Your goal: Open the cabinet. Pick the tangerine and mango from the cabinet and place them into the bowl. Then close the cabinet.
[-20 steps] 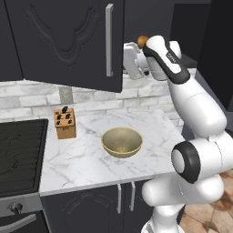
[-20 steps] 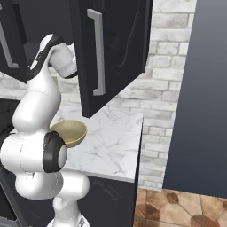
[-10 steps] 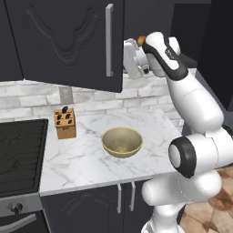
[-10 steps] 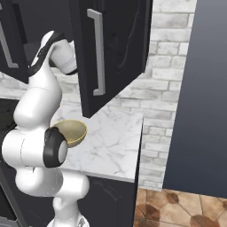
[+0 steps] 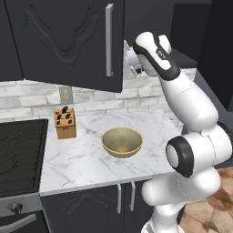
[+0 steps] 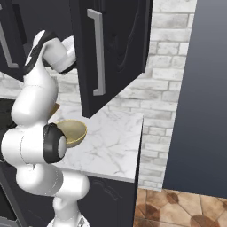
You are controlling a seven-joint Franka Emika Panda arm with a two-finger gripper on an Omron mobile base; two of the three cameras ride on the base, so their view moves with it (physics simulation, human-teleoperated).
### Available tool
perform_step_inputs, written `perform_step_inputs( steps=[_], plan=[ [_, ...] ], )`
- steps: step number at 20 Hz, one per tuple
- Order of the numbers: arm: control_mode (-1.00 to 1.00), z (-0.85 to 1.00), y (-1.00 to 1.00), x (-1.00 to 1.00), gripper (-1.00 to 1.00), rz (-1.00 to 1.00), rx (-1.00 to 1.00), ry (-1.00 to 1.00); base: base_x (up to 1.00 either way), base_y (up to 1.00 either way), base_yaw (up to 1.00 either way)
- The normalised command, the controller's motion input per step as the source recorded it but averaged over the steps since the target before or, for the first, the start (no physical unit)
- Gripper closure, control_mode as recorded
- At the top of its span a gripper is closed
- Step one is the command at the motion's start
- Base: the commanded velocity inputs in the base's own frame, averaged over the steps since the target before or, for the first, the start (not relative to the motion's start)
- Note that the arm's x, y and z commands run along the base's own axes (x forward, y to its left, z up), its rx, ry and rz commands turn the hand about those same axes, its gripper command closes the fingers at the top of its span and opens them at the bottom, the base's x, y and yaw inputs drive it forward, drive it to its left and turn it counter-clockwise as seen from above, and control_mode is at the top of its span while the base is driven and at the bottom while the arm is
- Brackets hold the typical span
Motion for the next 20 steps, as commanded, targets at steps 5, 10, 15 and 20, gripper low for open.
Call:
perform_step_inputs(
  steps=[5, 10, 15, 20],
  plan=[
    [-1.00, -0.35, 1.00, -0.16, -1.00, 0.05, 0.00, -0.05, 0.00, 0.00, 0.00],
    [-1.00, -0.12, 1.00, -0.23, -1.00, 0.12, 0.00, 0.02, 0.00, 0.00, 0.00],
    [-1.00, 0.00, 1.00, -0.56, -1.00, 0.20, 0.00, 0.07, 0.00, 0.00, 0.00],
    [-1.00, 0.00, 1.00, -0.94, -1.00, 0.18, -0.03, 0.00, 0.00, 0.00, 0.00]
  ],
)
